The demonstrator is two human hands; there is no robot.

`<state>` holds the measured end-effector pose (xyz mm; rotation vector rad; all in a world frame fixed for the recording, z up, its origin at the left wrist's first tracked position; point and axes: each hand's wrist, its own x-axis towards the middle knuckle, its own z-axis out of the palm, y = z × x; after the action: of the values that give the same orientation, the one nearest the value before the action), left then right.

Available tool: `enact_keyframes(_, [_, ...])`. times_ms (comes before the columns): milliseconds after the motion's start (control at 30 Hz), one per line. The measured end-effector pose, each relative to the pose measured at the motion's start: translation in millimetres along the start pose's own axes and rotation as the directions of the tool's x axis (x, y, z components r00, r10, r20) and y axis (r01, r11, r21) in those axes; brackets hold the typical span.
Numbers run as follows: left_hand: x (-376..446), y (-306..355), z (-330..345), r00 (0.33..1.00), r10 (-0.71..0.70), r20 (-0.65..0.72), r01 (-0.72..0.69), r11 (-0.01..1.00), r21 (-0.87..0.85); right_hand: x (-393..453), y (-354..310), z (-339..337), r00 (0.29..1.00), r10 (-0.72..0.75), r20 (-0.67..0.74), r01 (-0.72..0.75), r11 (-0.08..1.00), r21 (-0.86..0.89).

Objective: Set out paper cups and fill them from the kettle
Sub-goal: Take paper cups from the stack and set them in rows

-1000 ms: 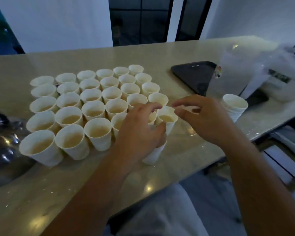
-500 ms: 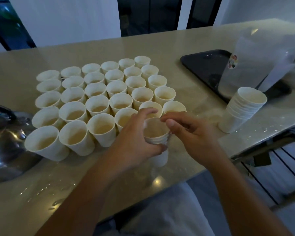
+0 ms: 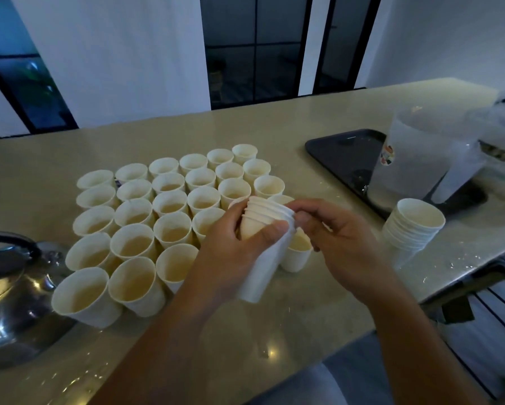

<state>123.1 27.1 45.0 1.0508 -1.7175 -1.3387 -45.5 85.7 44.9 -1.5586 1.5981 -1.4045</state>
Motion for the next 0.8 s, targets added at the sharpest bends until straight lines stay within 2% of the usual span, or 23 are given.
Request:
enact_keyframes(233, [28.5, 9.6, -5.4, 0.999, -0.051, -0.018, 0.054, 0.985, 0.164, 30.1, -5.8, -2.3, 0.999, 0.038, 0.015, -0.036, 0.993, -0.115])
enact_keyframes(400, [51.9, 19.0, -9.7, 0.997, -0.068, -0.043, 0.075, 0.983, 0.166, 61.3, -7.4, 2.3, 0.999, 0.034, -0.036, -0.039, 0.99, -0.136])
enact_keyframes(667, [83.2, 20.9, -24.6, 0.991, -0.107, -0.075, 0.117, 0.983, 0.14, 104.7, -6.8, 10.4, 1.0, 0.012, 0.013, -0.011, 0.995, -0.097])
enact_keyframes(733, [88.8, 21.2, -28.9, 0.992, -0.113, -0.048, 0.119, 0.981, 0.154, 114.2, -2.8, 11.1, 0.999, 0.024, -0.037, -0.028, 0.993, -0.113])
enact_keyframes(800, [92.8, 20.0, -31.3, 0.994, -0.113, -0.012, 0.114, 0.978, 0.174, 126.4, 3.1, 6.4, 0.984, 0.069, -0.165, -0.087, 0.991, -0.104])
